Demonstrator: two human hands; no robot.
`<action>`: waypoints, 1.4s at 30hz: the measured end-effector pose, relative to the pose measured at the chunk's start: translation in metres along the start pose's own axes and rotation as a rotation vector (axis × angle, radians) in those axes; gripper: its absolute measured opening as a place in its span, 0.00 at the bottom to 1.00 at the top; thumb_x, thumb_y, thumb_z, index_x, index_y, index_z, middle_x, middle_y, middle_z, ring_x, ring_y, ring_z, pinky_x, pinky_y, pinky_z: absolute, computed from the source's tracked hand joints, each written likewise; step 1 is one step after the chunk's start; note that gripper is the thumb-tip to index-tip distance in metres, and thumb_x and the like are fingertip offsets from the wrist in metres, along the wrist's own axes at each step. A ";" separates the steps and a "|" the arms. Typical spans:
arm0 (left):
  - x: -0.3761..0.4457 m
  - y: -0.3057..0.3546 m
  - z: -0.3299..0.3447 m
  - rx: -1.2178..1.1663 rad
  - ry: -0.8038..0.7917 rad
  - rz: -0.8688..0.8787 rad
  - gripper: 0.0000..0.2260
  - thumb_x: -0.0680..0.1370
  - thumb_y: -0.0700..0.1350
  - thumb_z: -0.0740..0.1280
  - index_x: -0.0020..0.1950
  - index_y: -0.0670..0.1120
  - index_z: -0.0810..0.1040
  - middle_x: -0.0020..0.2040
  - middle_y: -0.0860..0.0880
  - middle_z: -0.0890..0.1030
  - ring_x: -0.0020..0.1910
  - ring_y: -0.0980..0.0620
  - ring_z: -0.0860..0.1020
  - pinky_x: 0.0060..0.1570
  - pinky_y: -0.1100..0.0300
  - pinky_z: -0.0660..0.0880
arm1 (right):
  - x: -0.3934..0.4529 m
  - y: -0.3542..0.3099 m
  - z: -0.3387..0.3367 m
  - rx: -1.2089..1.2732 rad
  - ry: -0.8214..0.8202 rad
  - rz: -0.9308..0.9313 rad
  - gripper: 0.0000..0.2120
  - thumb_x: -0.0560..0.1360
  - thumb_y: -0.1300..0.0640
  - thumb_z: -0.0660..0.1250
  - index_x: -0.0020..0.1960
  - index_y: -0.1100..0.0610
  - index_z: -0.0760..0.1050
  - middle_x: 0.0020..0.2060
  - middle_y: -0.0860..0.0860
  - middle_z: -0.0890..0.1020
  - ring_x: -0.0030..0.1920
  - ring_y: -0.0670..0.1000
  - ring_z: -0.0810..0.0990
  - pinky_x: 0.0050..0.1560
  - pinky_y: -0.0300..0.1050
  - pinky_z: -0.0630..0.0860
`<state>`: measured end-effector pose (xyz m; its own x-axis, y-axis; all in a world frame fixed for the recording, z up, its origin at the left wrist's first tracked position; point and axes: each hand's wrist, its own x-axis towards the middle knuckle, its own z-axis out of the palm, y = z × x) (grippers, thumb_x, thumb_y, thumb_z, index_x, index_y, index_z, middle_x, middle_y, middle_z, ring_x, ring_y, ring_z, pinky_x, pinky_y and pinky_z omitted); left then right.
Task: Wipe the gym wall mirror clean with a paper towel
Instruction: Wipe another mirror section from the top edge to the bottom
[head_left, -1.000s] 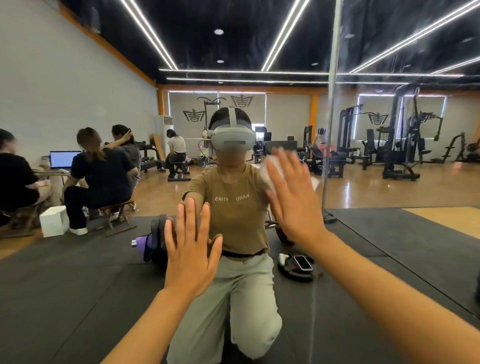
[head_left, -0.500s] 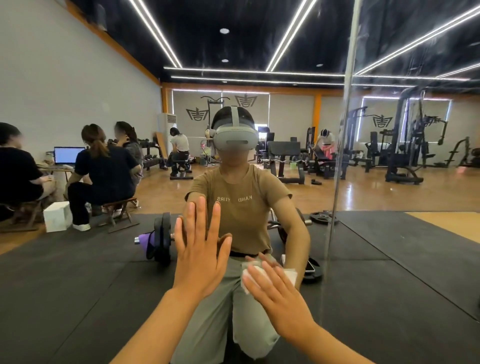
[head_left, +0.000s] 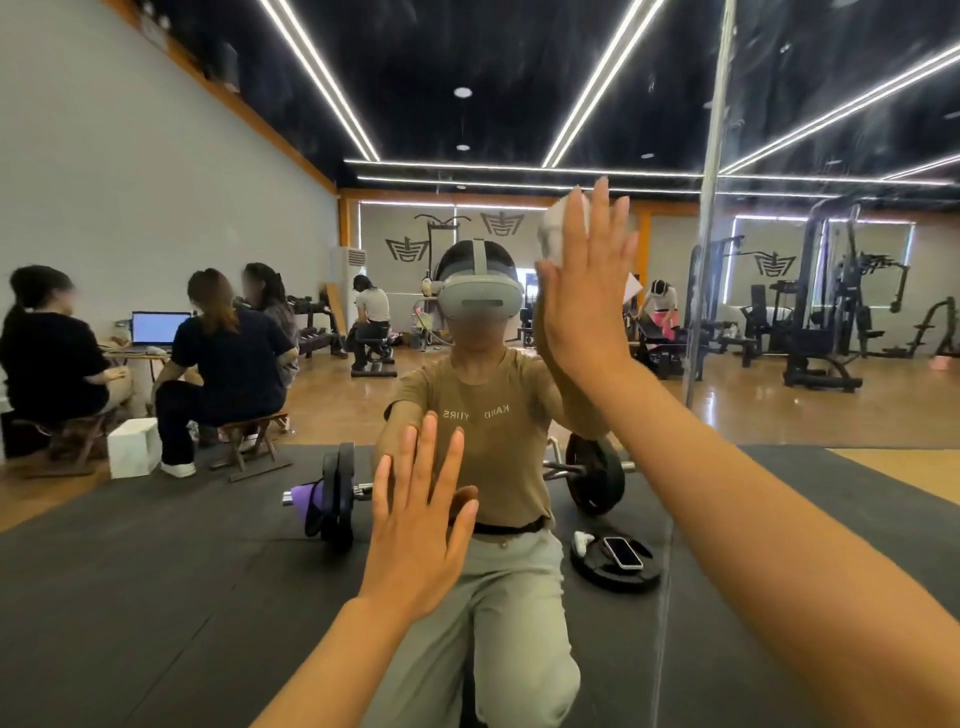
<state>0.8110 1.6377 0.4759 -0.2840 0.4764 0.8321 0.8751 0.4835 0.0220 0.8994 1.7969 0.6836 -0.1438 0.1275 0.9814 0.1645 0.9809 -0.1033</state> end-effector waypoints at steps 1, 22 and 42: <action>-0.001 -0.001 -0.002 -0.030 -0.003 0.004 0.30 0.84 0.56 0.51 0.83 0.50 0.47 0.83 0.47 0.43 0.81 0.47 0.43 0.77 0.48 0.40 | 0.001 -0.006 0.003 0.000 0.009 -0.001 0.31 0.82 0.56 0.56 0.81 0.59 0.48 0.80 0.61 0.48 0.80 0.62 0.41 0.75 0.48 0.29; -0.031 -0.071 -0.020 0.138 -0.021 -0.128 0.31 0.83 0.59 0.48 0.83 0.47 0.51 0.83 0.45 0.47 0.81 0.46 0.45 0.77 0.50 0.41 | -0.100 -0.006 0.023 -0.052 -0.276 -0.500 0.46 0.71 0.72 0.70 0.80 0.55 0.49 0.80 0.57 0.49 0.80 0.56 0.45 0.80 0.50 0.40; -0.046 -0.095 -0.039 -0.035 -0.031 -0.165 0.30 0.82 0.57 0.51 0.83 0.52 0.47 0.83 0.54 0.43 0.81 0.54 0.43 0.76 0.58 0.38 | -0.124 -0.050 0.065 -0.061 -0.379 -0.890 0.28 0.80 0.63 0.61 0.79 0.60 0.60 0.78 0.58 0.61 0.80 0.57 0.53 0.80 0.52 0.48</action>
<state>0.7564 1.5420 0.4572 -0.4366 0.4149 0.7983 0.8283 0.5316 0.1767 0.8459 1.7411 0.5567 -0.5433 -0.6088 0.5781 -0.1076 0.7334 0.6712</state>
